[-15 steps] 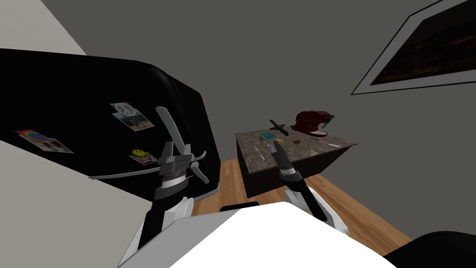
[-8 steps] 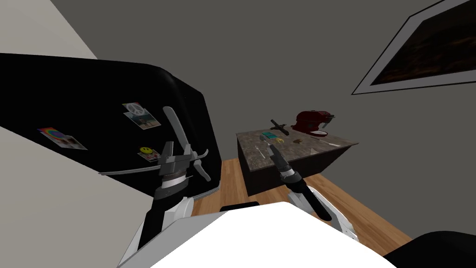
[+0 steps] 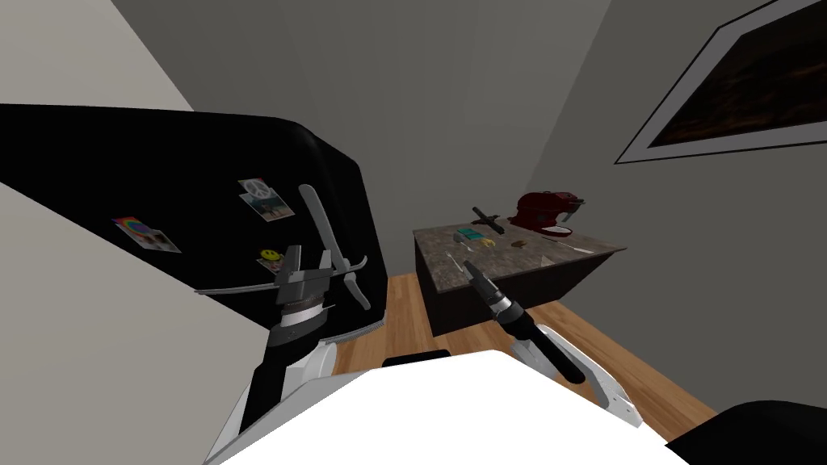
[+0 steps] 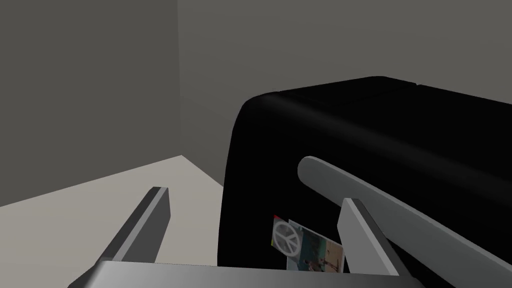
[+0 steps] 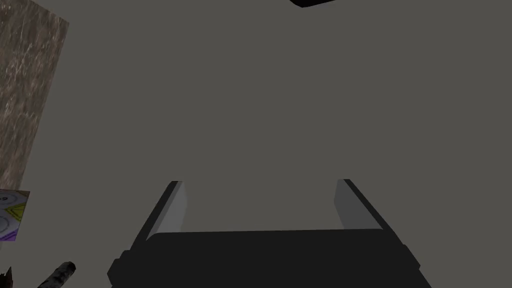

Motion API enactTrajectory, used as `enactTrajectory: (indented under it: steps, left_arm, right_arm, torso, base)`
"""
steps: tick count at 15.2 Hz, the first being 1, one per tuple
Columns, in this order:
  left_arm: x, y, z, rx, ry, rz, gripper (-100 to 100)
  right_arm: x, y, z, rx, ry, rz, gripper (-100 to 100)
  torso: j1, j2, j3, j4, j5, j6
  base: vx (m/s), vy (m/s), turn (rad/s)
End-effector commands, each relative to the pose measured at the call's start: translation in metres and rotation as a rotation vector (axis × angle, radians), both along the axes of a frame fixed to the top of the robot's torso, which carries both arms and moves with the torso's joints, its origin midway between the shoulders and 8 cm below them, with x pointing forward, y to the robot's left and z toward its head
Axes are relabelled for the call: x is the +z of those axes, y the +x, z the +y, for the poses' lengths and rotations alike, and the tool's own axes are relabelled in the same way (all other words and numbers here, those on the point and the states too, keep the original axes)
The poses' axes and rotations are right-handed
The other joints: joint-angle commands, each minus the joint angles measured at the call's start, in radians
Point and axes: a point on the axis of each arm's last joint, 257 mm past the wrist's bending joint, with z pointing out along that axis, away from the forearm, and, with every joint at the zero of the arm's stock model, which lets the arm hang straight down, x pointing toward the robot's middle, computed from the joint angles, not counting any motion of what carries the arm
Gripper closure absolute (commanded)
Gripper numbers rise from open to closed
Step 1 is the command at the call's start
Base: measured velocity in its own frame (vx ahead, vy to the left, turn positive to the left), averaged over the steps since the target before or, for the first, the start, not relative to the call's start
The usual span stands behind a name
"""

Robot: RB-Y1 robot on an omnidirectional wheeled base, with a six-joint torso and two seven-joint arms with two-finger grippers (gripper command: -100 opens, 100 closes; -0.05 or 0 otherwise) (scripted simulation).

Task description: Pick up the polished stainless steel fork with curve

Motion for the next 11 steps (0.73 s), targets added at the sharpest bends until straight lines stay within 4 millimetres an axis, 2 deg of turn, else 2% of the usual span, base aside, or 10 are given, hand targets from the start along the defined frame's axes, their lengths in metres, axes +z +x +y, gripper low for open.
enactTrajectory:
  steps: [1,2,4,5,8,9,11]
  left_arm:
    - [0.0,0.0,0.0,0.0,0.0,0.0,0]
    - [0.0,0.0,0.0,0.0,0.0,0.0,0]
    - [0.0,0.0,0.0,0.0,0.0,0.0,0]
    - [0.0,0.0,0.0,0.0,0.0,0.0,0]
    - [0.0,0.0,0.0,0.0,0.0,0.0,0]
    - [0.0,0.0,0.0,0.0,0.0,0.0,0]
    - [0.0,0.0,0.0,0.0,0.0,0.0,0]
  right_arm:
    - [-0.009,0.0,0.0,0.019,-0.033,0.028,-100]
    - [-0.03,0.0,-0.003,0.023,-0.036,0.089,-100]
    - [-0.032,-0.001,-0.004,0.041,-0.072,0.096,-100]
    - [-0.054,-0.002,-0.009,0.041,-0.075,0.16,-100]
    - [-0.055,-0.003,-0.011,0.059,-0.113,0.167,-100]
    - [-0.079,-0.007,-0.018,0.062,-0.127,0.235,-100]
    - [-0.079,-0.008,-0.019,0.074,-0.155,0.24,-100]
  torso:
    - [0.0,0.0,0.0,0.0,0.0,0.0]
    - [0.0,0.0,0.0,0.0,0.0,0.0]
    - [0.0,0.0,0.0,0.0,0.0,0.0]
    - [0.0,0.0,0.0,0.0,0.0,0.0]
    - [0.0,0.0,0.0,0.0,0.0,0.0]
    - [-0.001,-0.001,0.0,0.0,0.0,0.0]
    - [0.0,-0.001,0.0,0.0,0.0,0.0]
  base:
    - [-0.042,0.031,0.017]
    - [-0.054,0.04,0.046]
    - [-0.053,0.042,0.036]
    - [-0.065,0.05,0.054]
    - [-0.049,0.033,0.024]
    - [-0.04,0.031,0.055]
    - [-0.042,0.033,0.047]
